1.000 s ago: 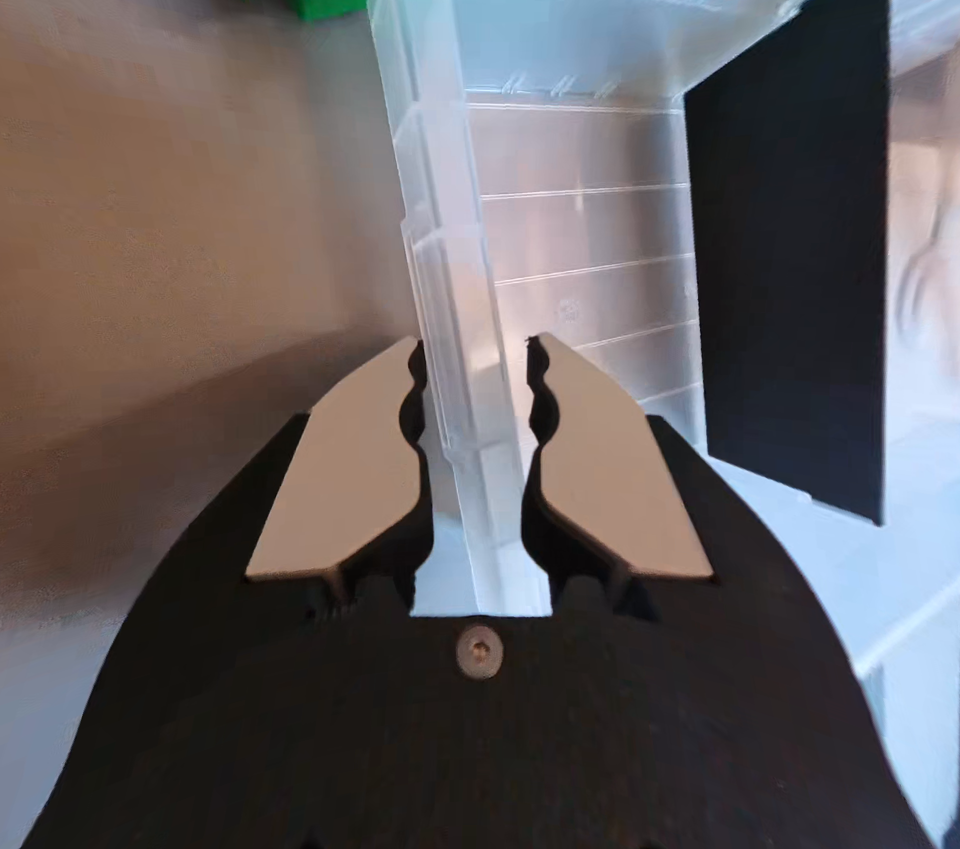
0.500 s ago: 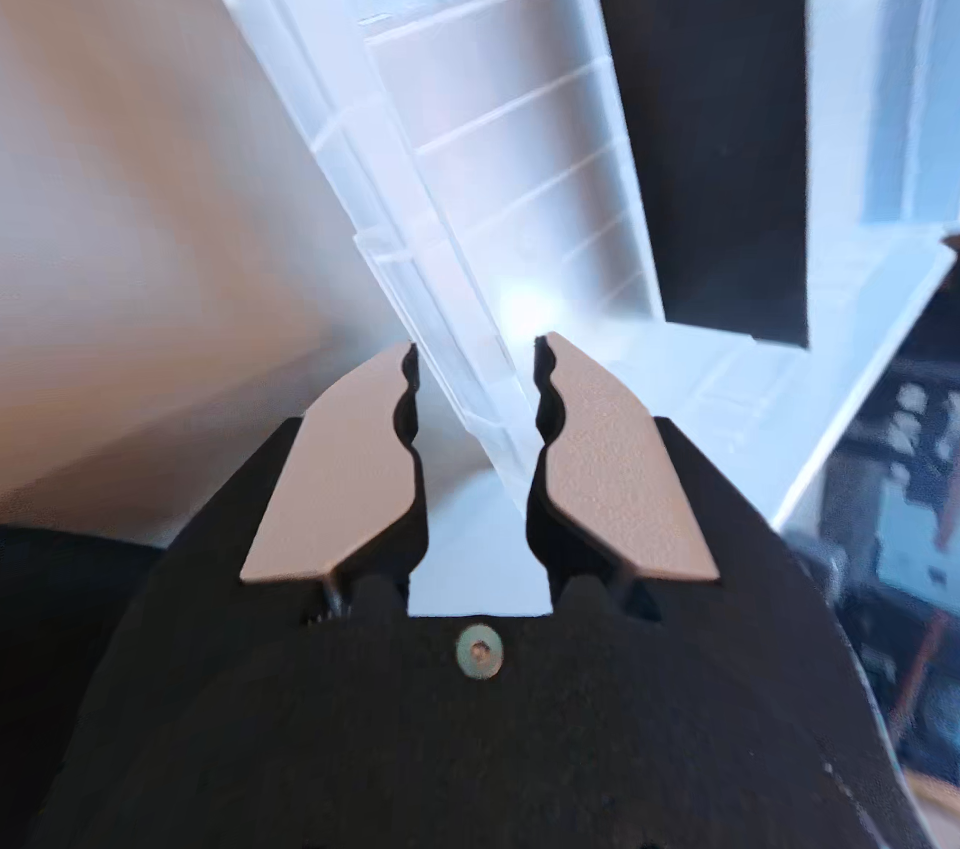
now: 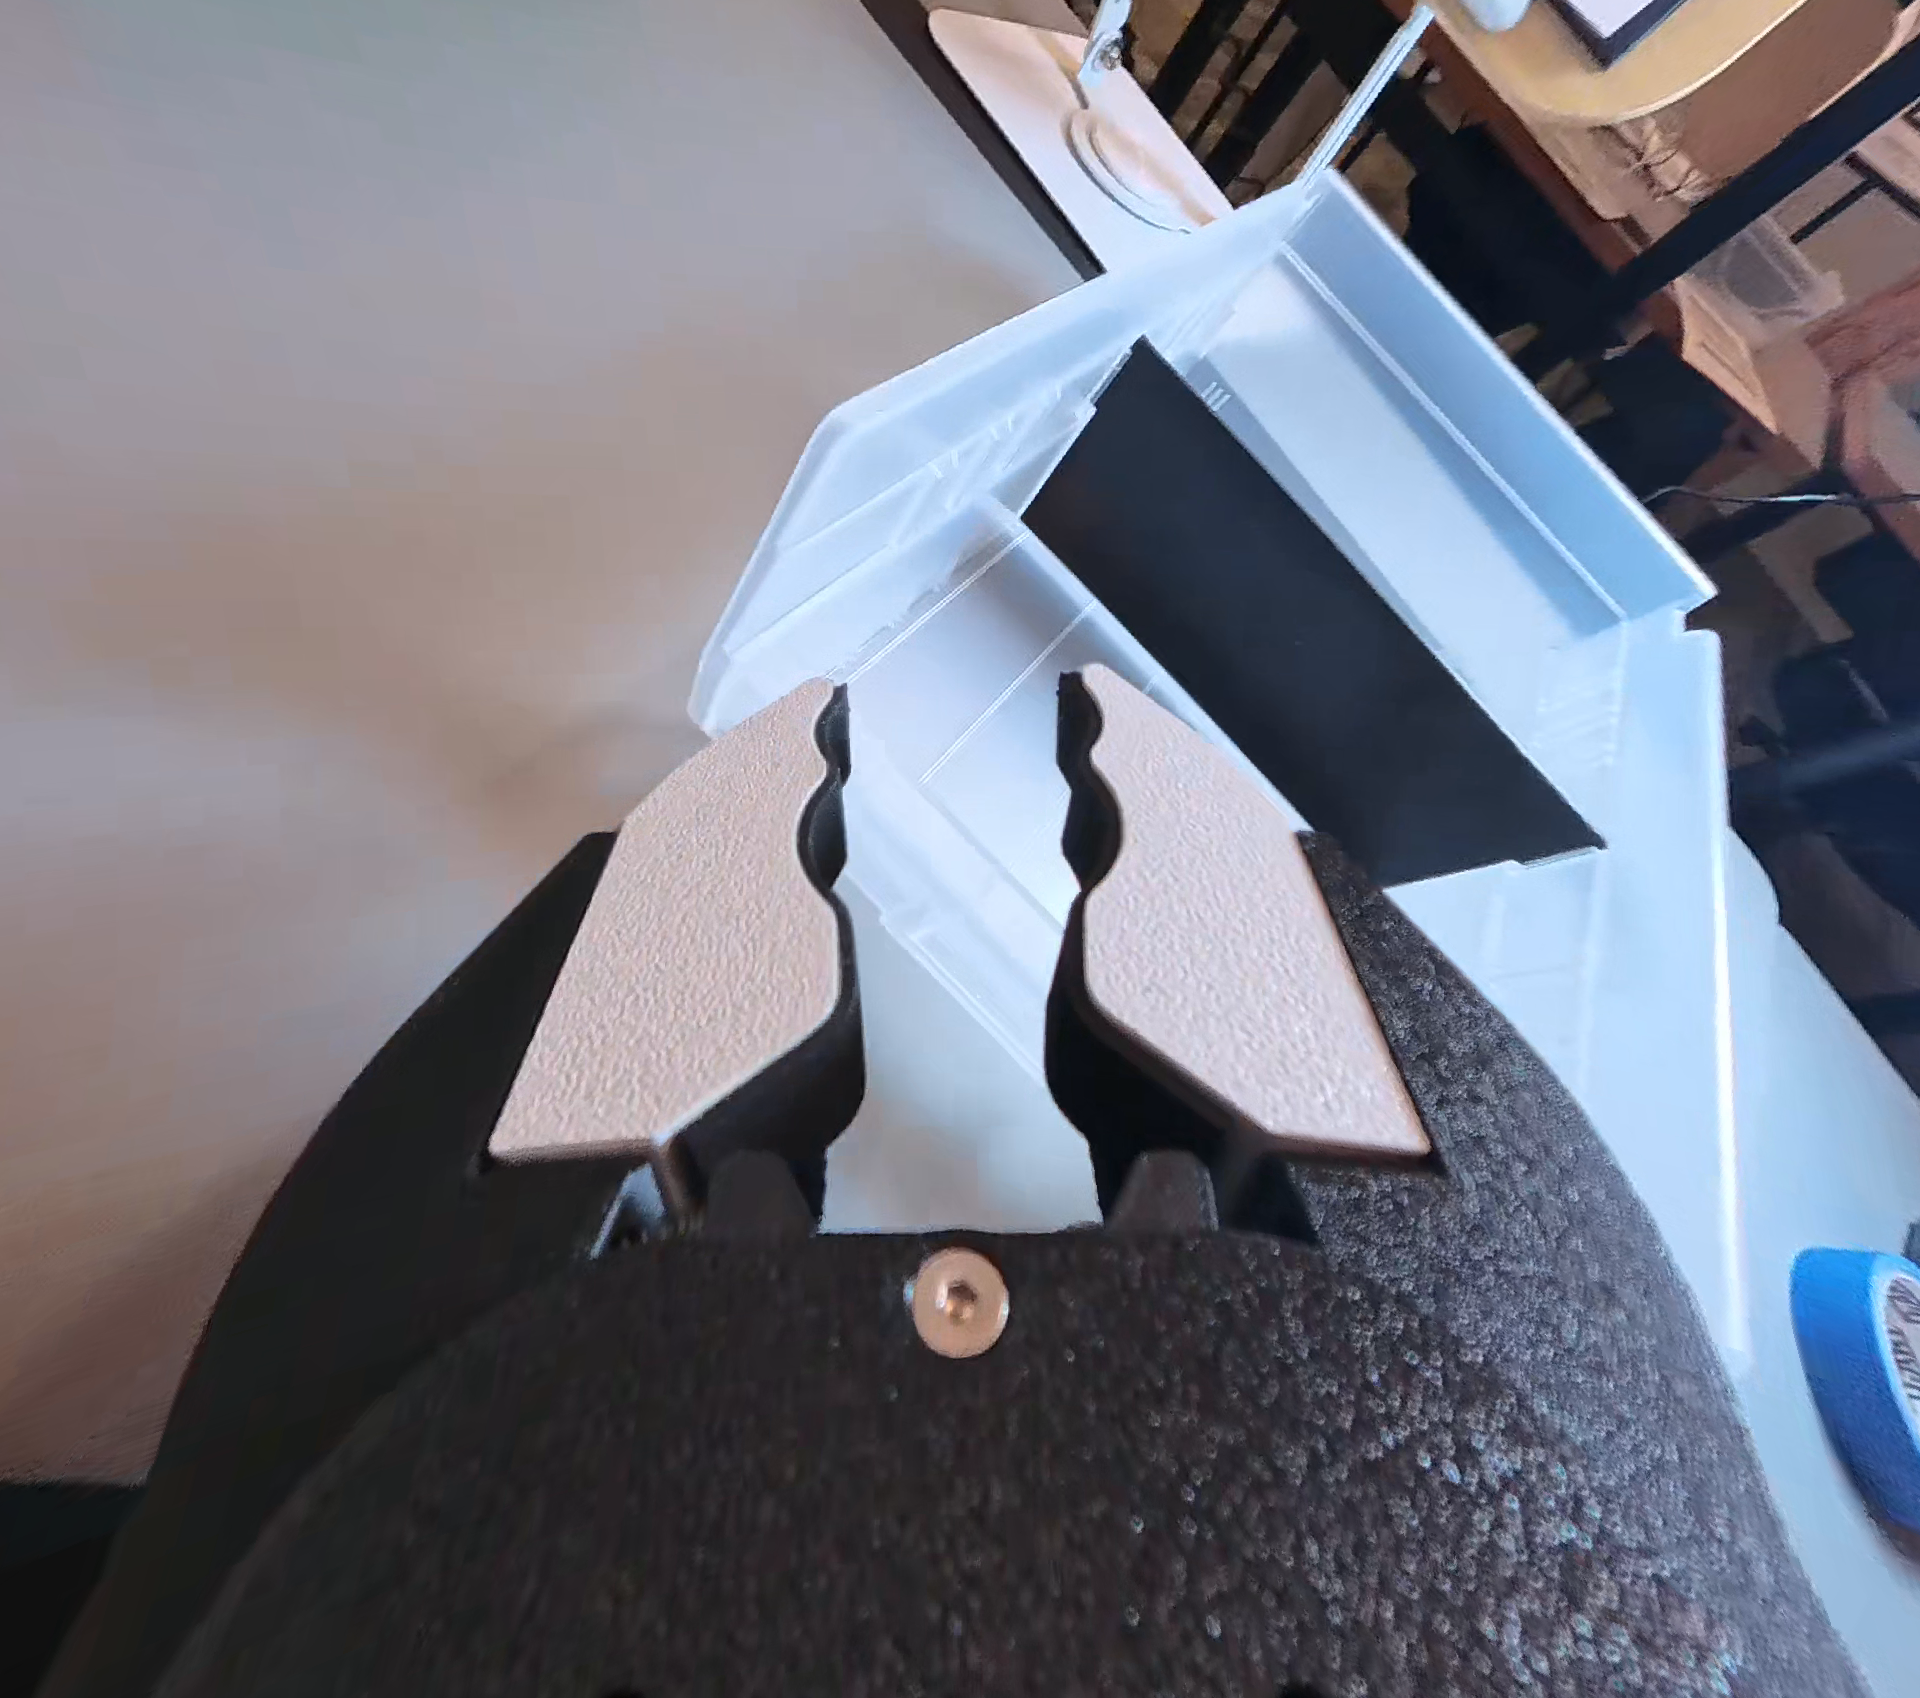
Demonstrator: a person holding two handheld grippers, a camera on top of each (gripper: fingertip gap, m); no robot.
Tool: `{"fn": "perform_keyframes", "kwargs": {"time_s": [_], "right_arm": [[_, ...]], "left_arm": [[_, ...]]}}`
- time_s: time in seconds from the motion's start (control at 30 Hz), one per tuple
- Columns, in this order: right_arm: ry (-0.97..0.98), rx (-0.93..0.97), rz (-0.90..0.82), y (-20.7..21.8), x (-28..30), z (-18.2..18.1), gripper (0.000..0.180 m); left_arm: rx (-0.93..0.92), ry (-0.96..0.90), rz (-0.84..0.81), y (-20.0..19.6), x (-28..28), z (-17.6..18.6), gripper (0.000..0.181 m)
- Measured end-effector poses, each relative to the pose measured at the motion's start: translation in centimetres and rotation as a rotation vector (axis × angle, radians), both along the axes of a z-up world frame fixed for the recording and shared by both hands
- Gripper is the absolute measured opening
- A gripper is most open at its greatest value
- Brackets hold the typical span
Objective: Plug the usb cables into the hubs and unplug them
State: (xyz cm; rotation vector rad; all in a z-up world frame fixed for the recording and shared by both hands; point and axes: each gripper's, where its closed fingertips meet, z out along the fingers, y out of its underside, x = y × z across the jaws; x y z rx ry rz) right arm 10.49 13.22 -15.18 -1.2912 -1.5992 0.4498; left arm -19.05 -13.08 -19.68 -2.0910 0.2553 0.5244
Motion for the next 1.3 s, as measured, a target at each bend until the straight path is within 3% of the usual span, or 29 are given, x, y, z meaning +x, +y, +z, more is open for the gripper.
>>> {"fn": "perform_keyframes", "kwargs": {"time_s": [0.2, 0.9, 1.0, 1.07, 1.13, 1.2, 1.3], "right_arm": [[0.048, 0.055, -0.027, 0.4, 0.1, -0.1, 0.038], [0.215, -0.067, -0.056, 0.2, 0.0, 1.1, 0.033], [0.224, -0.076, -0.059, 0.2, 0.2, 1.4, 0.033], [0.238, -0.086, -0.062, 0.3, 0.2, 1.6, 0.033], [0.256, -0.120, -0.068, 0.5, 0.1, 1.6, 0.032], [0.268, -0.151, -0.075, 0.7, 0.1, 1.5, 0.032], [0.264, -0.137, -0.085, 0.8, 0.5, 1.5, 0.031]], "left_arm": [[0.006, 0.032, -0.002, 0.0, 0.1, 0.1, 0.067], [0.032, 0.065, -0.040, -0.2, 0.5, 0.6, 0.063], [0.173, -0.042, -0.074, -0.5, 1.3, 2.9, 0.062], [0.381, -0.181, -0.083, -1.0, 1.4, 7.1, 0.058], [0.502, -0.178, -0.012, -1.8, -0.7, 10.9, 0.048], [0.444, -0.071, 0.087, -2.0, -3.8, 12.6, 0.049], [0.164, 0.070, 0.187, -0.4, -8.1, 12.2, 0.051]]}}
